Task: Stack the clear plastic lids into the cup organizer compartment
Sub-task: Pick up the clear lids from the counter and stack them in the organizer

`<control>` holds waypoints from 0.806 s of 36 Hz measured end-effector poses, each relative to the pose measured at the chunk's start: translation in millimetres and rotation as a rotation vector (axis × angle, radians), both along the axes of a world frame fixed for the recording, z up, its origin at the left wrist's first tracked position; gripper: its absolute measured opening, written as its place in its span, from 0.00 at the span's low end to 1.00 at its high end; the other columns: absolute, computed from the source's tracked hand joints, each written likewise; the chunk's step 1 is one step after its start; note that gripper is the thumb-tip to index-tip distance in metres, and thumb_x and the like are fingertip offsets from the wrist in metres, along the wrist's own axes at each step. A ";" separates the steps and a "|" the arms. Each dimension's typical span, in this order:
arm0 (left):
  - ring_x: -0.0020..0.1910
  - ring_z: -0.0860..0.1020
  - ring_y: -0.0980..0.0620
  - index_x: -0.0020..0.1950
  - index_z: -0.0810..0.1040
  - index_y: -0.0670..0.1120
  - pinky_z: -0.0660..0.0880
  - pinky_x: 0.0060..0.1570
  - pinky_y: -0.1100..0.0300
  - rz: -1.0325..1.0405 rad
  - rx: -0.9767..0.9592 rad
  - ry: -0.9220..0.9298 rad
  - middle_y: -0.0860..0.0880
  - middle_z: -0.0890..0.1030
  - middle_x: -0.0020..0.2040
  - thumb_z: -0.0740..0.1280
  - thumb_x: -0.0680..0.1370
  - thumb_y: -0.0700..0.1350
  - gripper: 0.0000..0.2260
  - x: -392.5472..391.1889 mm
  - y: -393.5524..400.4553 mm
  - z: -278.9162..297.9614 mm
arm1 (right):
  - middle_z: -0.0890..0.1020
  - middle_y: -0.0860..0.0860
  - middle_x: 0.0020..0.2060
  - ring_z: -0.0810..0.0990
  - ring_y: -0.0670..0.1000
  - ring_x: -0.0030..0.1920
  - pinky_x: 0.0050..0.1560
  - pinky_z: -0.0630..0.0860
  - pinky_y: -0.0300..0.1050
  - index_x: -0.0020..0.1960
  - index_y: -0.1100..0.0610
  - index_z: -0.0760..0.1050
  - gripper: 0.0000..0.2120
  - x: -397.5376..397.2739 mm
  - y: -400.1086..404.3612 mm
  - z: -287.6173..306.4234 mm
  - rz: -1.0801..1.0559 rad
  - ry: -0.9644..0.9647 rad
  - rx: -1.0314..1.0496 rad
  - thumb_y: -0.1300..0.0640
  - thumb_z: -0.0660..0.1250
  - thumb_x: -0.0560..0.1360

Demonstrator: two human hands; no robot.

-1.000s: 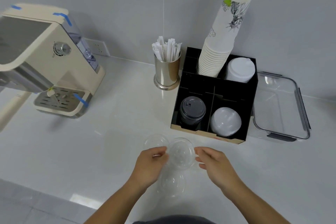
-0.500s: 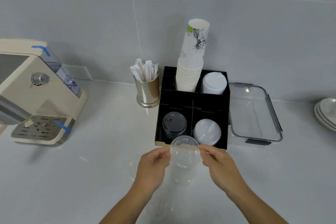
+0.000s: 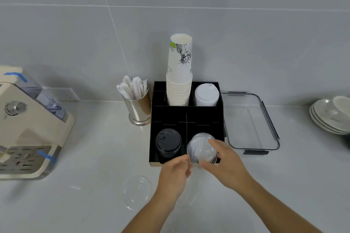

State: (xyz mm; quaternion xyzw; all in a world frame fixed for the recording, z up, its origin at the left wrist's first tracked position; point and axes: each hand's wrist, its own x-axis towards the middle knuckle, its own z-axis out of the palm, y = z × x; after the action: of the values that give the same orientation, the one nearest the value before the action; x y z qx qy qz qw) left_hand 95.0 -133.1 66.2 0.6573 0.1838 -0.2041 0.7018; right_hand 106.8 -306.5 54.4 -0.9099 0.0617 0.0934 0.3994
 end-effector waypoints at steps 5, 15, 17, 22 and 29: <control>0.47 0.85 0.61 0.37 0.87 0.63 0.78 0.47 0.68 -0.040 -0.022 -0.010 0.56 0.88 0.43 0.56 0.82 0.37 0.28 9.4 -10.0 -1.6 | 0.68 0.39 0.62 0.68 0.42 0.58 0.55 0.65 0.32 0.72 0.52 0.68 0.41 16.2 -3.3 -3.9 0.084 -0.032 -0.063 0.38 0.74 0.63; 0.41 0.83 0.63 0.36 0.85 0.68 0.74 0.41 0.72 -0.069 0.027 -0.053 0.62 0.87 0.39 0.58 0.82 0.37 0.30 21.9 -22.6 -14.7 | 0.69 0.44 0.47 0.72 0.49 0.46 0.42 0.68 0.39 0.59 0.54 0.72 0.33 41.5 -1.4 -19.0 0.148 -0.037 -0.239 0.39 0.76 0.62; 0.40 0.83 0.66 0.35 0.84 0.69 0.73 0.41 0.71 -0.086 0.045 -0.054 0.66 0.86 0.38 0.58 0.82 0.37 0.30 23.7 -24.0 -16.1 | 0.69 0.45 0.48 0.71 0.50 0.47 0.43 0.69 0.41 0.58 0.55 0.72 0.31 44.2 -1.5 -22.5 0.165 -0.033 -0.269 0.41 0.76 0.62; 0.33 0.68 0.54 0.36 0.82 0.55 0.65 0.29 0.69 -0.142 0.138 -0.034 0.55 0.77 0.33 0.57 0.80 0.37 0.20 26.7 -25.7 -25.1 | 0.71 0.48 0.53 0.73 0.52 0.52 0.44 0.68 0.41 0.61 0.56 0.71 0.33 49.0 -2.9 -29.5 0.188 0.001 -0.327 0.41 0.77 0.63; 0.41 0.76 0.55 0.53 0.84 0.48 0.72 0.45 0.63 -0.197 0.164 -0.038 0.42 0.85 0.50 0.60 0.81 0.41 0.13 33.5 -30.9 -29.3 | 0.70 0.52 0.66 0.72 0.56 0.64 0.55 0.71 0.42 0.63 0.59 0.71 0.33 53.2 -0.9 -38.3 0.165 0.027 -0.328 0.44 0.76 0.66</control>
State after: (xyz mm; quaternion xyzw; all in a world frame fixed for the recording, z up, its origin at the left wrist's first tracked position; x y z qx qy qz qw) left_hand 128.5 -164.1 36.9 0.7310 0.1211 -0.2436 0.6258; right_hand 160.0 -307.4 16.1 -0.9635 0.0065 0.1268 0.2358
